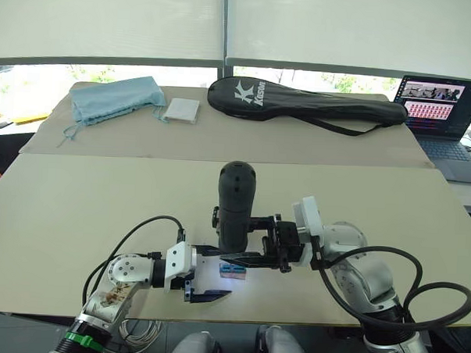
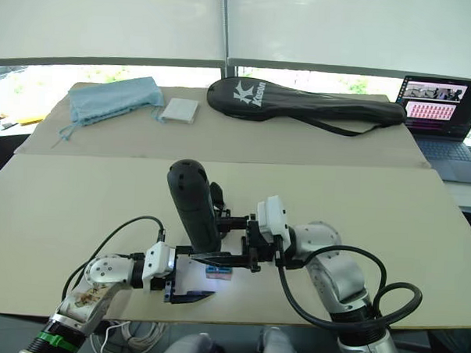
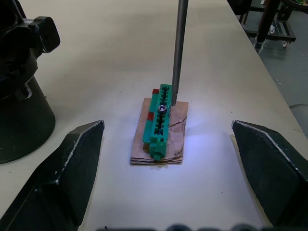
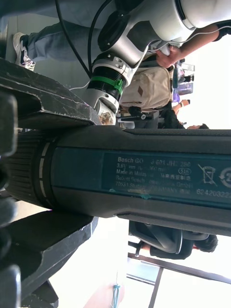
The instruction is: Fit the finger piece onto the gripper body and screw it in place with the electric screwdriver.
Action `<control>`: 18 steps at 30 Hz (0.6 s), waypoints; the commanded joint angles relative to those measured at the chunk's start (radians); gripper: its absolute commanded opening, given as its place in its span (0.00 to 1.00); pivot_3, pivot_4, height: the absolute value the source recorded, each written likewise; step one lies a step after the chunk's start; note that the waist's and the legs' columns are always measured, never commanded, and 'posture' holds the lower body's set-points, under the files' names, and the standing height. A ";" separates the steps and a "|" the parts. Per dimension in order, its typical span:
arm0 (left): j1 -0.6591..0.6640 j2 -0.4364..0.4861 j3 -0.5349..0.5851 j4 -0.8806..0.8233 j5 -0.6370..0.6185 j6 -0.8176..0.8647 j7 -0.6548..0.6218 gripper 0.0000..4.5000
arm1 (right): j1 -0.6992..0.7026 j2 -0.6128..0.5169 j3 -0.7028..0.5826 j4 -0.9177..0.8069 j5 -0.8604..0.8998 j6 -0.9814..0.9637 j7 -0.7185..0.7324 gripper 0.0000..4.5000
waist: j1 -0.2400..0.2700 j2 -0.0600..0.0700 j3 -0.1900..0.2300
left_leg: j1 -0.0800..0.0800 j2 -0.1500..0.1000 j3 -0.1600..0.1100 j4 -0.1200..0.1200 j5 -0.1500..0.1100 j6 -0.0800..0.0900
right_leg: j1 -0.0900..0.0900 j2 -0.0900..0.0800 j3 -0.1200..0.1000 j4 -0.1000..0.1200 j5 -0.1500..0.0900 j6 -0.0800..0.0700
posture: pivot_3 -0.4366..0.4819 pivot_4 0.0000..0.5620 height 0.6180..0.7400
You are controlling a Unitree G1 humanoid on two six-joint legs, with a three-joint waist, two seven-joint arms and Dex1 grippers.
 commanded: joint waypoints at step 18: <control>0.012 -0.014 -0.046 0.055 0.035 0.030 0.013 0.99 | -0.030 0.009 -0.036 -0.025 0.018 -0.035 0.002 0.43 | 0.002 0.001 -0.001 | 0.001 0.000 0.000 0.000 0.000 0.000 | 0.001 0.000 0.000 0.000 0.000 0.000 | 0.48 0.27 1.00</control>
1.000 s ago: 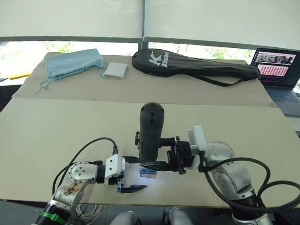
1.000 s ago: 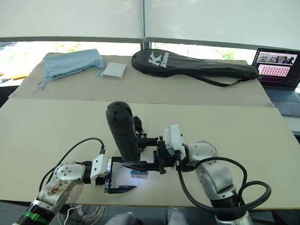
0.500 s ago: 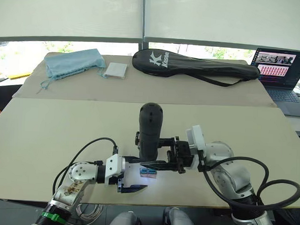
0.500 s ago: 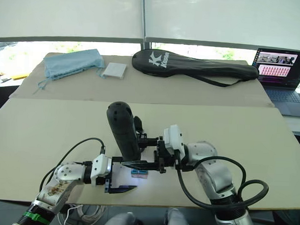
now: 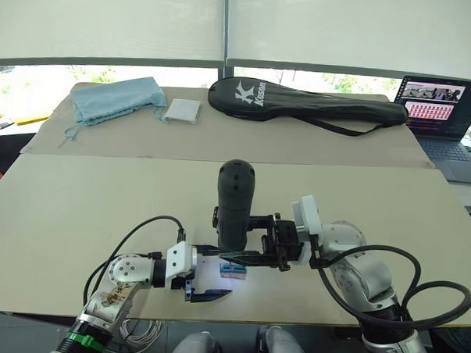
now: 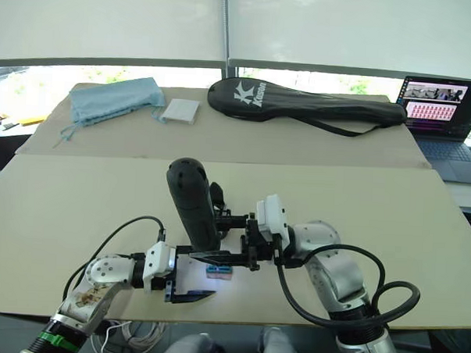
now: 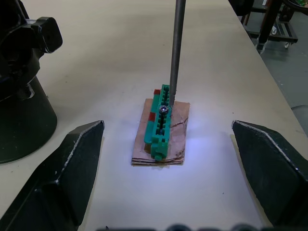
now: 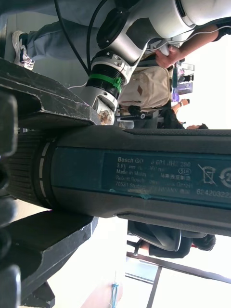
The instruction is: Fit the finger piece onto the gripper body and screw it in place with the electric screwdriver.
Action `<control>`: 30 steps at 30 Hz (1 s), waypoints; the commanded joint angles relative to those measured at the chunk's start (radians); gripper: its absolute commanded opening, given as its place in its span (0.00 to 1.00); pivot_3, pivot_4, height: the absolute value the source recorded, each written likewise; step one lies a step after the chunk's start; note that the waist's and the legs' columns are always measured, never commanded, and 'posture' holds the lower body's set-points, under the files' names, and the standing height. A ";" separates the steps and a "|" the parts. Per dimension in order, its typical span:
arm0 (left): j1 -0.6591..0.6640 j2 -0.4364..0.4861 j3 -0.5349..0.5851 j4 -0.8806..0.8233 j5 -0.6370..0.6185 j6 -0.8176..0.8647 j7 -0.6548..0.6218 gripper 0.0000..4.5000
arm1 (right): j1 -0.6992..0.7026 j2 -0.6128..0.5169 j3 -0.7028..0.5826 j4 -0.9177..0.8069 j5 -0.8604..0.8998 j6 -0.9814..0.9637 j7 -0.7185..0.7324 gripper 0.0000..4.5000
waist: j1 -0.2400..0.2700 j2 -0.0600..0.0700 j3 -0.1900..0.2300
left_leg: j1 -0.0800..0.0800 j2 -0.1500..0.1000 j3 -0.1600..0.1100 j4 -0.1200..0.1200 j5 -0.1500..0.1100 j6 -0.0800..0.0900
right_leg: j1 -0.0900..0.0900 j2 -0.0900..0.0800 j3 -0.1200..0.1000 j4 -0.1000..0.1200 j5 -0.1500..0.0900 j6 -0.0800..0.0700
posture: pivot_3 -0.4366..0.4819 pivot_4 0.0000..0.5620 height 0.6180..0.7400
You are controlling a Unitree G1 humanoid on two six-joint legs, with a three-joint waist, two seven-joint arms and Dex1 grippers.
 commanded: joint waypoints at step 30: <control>0.001 0.009 -0.040 -0.033 0.021 0.121 0.018 0.99 | -0.033 -0.010 -0.023 -0.009 0.011 -0.030 0.000 0.43 | 0.000 0.000 0.000 | 0.000 0.000 0.000 0.000 0.000 0.000 | 0.000 0.000 0.000 0.000 0.000 0.000 | 0.48 0.27 1.00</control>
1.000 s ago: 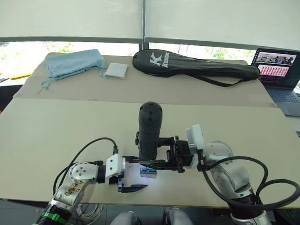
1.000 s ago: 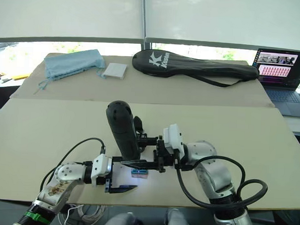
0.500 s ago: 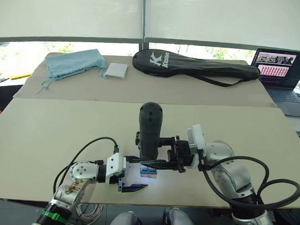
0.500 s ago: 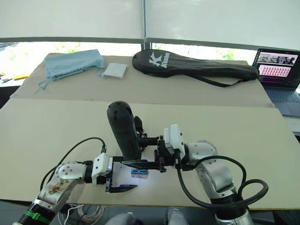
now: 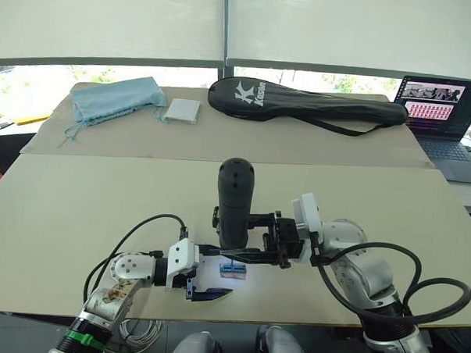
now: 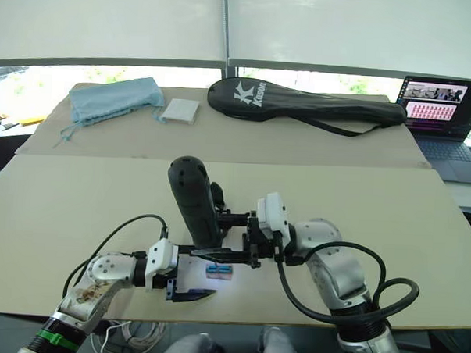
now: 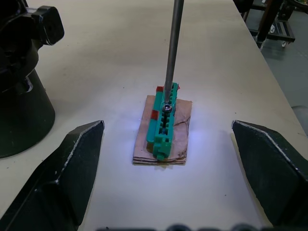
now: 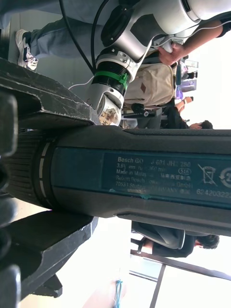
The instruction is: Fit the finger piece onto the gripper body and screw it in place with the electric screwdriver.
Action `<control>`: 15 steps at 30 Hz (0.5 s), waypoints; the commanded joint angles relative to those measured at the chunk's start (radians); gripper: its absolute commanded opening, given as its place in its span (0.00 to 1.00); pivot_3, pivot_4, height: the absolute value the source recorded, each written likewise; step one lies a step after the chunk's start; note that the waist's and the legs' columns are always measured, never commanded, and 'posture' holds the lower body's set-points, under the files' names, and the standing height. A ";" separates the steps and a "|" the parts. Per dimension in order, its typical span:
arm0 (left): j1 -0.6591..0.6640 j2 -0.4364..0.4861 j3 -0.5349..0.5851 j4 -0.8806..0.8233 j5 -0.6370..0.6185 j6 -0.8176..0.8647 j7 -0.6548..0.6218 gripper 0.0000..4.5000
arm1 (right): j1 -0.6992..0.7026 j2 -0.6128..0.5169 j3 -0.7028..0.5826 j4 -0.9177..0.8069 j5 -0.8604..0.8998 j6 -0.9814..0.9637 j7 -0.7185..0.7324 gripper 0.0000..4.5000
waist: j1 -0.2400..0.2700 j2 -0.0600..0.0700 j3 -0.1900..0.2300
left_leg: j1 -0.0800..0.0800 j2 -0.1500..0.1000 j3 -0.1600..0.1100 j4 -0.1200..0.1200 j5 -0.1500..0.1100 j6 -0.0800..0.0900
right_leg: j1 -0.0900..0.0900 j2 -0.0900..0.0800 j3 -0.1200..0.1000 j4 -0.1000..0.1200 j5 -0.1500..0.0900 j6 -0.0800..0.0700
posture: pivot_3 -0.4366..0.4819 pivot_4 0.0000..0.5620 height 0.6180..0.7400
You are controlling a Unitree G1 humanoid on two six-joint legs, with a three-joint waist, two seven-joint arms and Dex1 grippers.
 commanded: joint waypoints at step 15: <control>0.014 -0.001 -0.032 0.014 0.021 0.030 0.012 0.99 | -0.025 0.000 -0.011 -0.017 0.010 -0.026 0.004 0.43 | 0.000 0.000 0.000 | 0.000 0.000 0.000 0.000 0.000 0.000 | 0.000 0.000 0.000 0.000 0.000 0.000 | 0.48 0.27 1.00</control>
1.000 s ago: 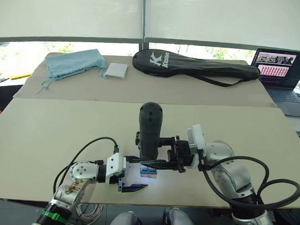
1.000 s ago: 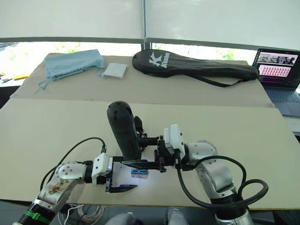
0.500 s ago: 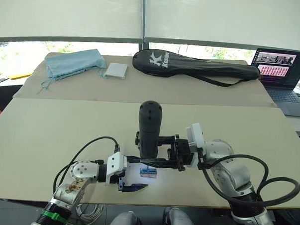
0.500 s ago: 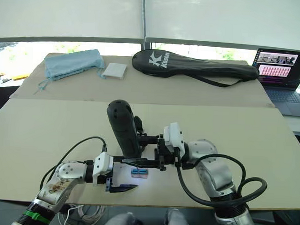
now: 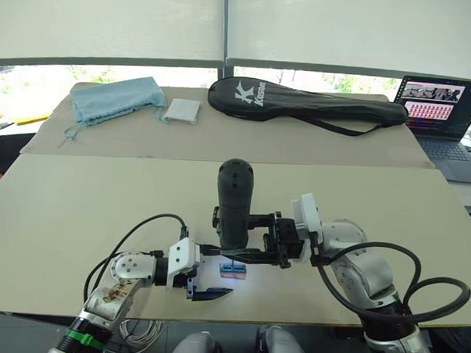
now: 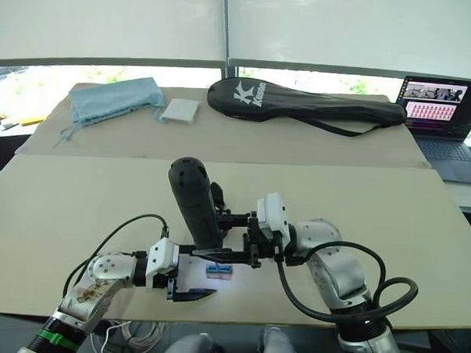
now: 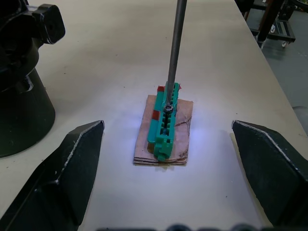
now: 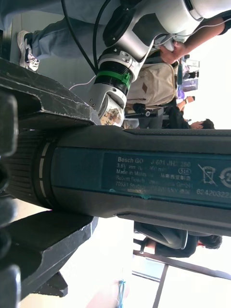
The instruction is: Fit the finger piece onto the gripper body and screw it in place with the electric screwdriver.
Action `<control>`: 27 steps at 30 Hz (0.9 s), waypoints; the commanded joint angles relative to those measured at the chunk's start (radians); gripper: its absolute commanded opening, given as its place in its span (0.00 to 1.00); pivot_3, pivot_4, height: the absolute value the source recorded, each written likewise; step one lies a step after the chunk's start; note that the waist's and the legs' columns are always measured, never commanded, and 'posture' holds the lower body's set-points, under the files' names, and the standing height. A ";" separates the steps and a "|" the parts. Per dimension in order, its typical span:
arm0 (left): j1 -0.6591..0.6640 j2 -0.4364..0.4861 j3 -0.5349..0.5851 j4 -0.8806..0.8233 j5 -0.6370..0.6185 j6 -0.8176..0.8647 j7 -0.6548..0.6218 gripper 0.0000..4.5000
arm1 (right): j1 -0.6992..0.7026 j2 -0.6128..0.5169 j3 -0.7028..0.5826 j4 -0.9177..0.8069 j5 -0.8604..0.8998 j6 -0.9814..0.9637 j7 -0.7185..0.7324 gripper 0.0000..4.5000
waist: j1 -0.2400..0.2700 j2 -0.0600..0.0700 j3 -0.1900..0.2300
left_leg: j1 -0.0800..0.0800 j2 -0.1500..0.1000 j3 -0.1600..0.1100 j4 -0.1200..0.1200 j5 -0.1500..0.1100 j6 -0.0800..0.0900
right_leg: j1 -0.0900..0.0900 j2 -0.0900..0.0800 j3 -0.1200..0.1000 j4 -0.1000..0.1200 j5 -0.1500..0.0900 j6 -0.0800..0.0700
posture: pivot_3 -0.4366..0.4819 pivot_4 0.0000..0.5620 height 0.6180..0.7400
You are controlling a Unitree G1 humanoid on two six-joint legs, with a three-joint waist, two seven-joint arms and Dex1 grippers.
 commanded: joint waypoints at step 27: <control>0.016 -0.007 -0.031 0.046 0.025 -0.010 0.011 0.99 | -0.021 0.006 -0.007 -0.025 0.001 -0.024 0.004 0.43 | 0.000 0.000 0.000 | 0.000 0.000 0.000 0.000 0.000 0.000 | 0.000 0.000 0.000 0.000 0.000 0.000 | 0.48 0.27 1.00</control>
